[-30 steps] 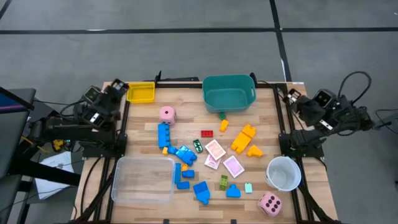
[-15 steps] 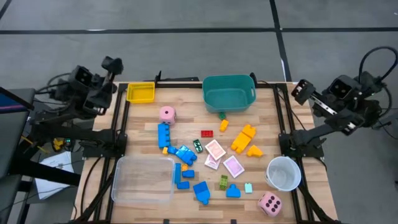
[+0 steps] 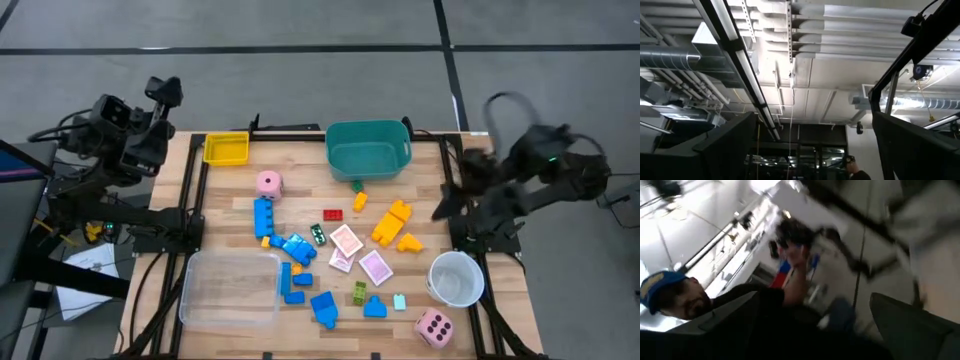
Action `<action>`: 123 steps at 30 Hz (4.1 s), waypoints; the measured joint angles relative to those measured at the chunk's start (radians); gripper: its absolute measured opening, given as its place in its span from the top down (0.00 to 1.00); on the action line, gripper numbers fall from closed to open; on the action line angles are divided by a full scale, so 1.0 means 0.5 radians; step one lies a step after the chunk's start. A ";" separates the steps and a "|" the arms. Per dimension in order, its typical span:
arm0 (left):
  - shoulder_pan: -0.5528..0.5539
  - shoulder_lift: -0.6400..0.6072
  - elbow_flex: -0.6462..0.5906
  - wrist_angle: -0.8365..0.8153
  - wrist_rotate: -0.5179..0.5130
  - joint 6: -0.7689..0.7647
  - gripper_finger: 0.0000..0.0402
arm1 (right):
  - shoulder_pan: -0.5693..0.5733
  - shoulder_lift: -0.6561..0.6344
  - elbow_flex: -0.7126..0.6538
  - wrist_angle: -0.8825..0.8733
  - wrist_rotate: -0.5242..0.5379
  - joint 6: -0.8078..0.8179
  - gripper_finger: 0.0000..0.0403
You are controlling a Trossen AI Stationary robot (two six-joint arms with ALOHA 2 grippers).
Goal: Pick & Place Toys
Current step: Put the bottom pink die into the green bin
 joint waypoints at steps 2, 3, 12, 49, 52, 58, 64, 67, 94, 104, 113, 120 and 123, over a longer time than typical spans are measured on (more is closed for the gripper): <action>0.000 0.000 0.001 0.004 -0.015 0.059 0.01 | 0.081 0.076 0.000 -0.048 -0.002 0.206 0.08; 0.000 0.000 0.002 0.010 -0.015 0.076 0.01 | 0.123 0.118 0.000 -0.055 -0.001 0.314 0.08; 0.000 0.000 0.002 0.021 -0.219 0.315 0.01 | 0.516 0.524 0.000 -0.111 0.480 1.233 0.08; 0.223 0.118 0.003 0.184 -0.417 0.428 0.01 | 1.134 1.534 0.862 -0.831 1.270 2.096 0.08; 0.223 0.158 0.003 0.208 -0.463 0.427 0.01 | 1.190 1.659 1.266 -1.550 1.265 2.218 0.08; 0.223 0.201 0.002 0.288 -0.507 0.421 0.01 | 1.340 2.013 1.829 -2.226 1.045 2.513 0.08; 0.223 0.243 0.048 0.314 -0.515 0.435 0.01 | 1.394 2.227 1.821 -2.181 0.818 2.624 0.08; 0.223 0.263 0.073 0.305 -0.519 0.437 0.01 | 1.419 2.323 1.821 -2.201 0.650 2.628 0.08; 0.222 0.346 0.148 0.247 -0.566 0.403 0.01 | 1.512 2.814 1.480 -2.239 0.264 1.991 0.08; 0.222 0.346 0.148 0.222 -0.632 0.318 0.01 | 1.629 2.795 1.296 -2.239 0.364 2.316 0.08; 0.223 0.346 0.148 0.191 -0.647 0.313 0.01 | 1.635 2.792 1.252 -2.238 0.558 2.469 0.08; 0.222 0.346 0.148 0.114 -0.684 0.225 0.01 | 1.635 2.789 1.126 -2.240 0.584 2.472 0.08; 0.222 0.346 0.148 0.115 -0.684 0.209 0.01 | 1.635 2.789 1.114 -2.240 0.585 2.472 0.08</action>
